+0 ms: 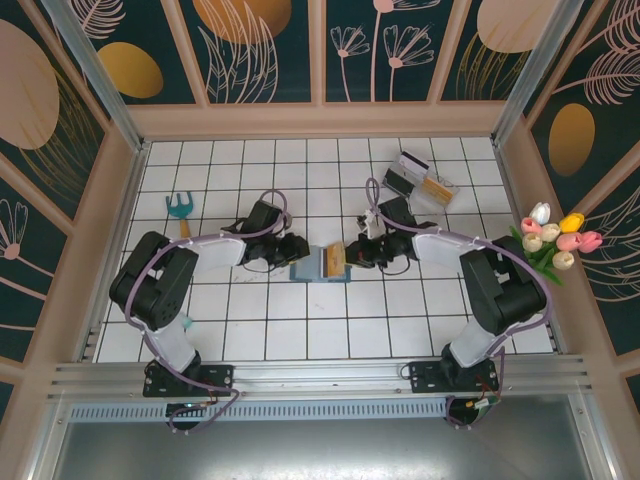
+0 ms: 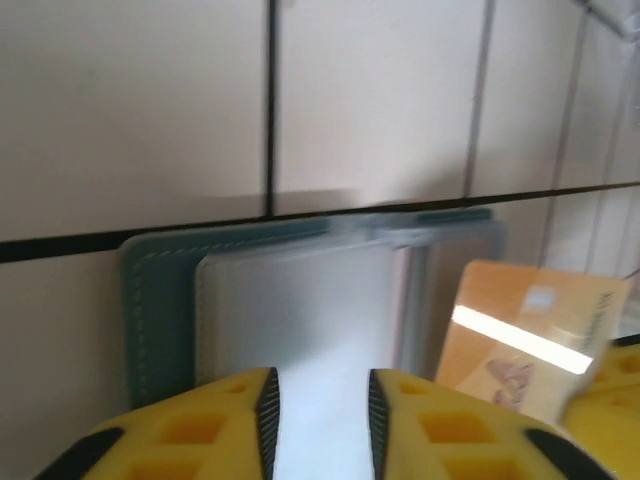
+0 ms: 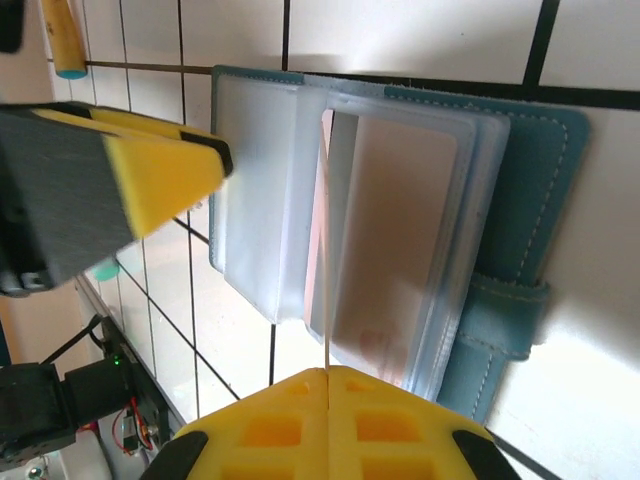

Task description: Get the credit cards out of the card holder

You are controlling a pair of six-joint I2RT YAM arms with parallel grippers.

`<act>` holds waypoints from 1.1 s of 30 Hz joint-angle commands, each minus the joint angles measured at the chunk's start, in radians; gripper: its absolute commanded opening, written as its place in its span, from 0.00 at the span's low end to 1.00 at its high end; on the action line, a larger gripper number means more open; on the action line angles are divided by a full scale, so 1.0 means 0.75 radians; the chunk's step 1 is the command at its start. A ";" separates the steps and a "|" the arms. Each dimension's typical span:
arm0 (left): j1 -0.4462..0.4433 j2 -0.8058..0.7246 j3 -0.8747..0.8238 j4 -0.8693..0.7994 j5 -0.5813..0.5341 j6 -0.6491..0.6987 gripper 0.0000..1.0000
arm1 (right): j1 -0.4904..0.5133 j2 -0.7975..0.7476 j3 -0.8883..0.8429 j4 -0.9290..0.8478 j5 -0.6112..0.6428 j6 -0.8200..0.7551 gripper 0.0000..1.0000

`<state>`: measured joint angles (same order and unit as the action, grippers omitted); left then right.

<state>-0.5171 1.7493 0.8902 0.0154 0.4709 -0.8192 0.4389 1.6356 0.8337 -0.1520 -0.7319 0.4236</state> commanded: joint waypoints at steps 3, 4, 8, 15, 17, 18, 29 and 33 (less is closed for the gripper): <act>0.004 -0.093 0.028 0.054 0.099 -0.028 0.50 | -0.044 -0.101 -0.067 0.113 -0.137 -0.015 0.00; 0.006 -0.096 0.012 0.097 0.129 -0.046 0.53 | -0.048 -0.115 -0.076 0.132 -0.159 -0.008 0.00; 0.010 -0.105 -0.039 0.277 0.266 -0.122 0.63 | -0.068 -0.160 -0.108 0.237 -0.254 0.050 0.00; 0.018 -0.132 -0.084 0.615 0.471 -0.274 0.64 | -0.077 -0.216 -0.107 0.476 -0.461 0.198 0.00; 0.037 -0.122 -0.106 0.741 0.543 -0.357 0.60 | -0.076 -0.226 -0.104 0.517 -0.505 0.230 0.00; 0.044 -0.121 -0.113 0.767 0.553 -0.375 0.57 | -0.077 -0.228 -0.102 0.531 -0.527 0.242 0.00; 0.064 -0.241 -0.148 1.028 0.567 -0.539 0.00 | -0.073 -0.304 -0.156 0.820 -0.510 0.538 0.07; 0.063 -0.296 -0.128 0.981 0.518 -0.538 0.00 | -0.052 -0.398 -0.236 1.076 -0.311 0.797 0.39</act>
<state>-0.4683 1.5692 0.7841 0.7040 0.8772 -1.1988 0.3862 1.3922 0.6884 0.4442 -1.0496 0.8566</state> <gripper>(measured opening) 0.056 0.363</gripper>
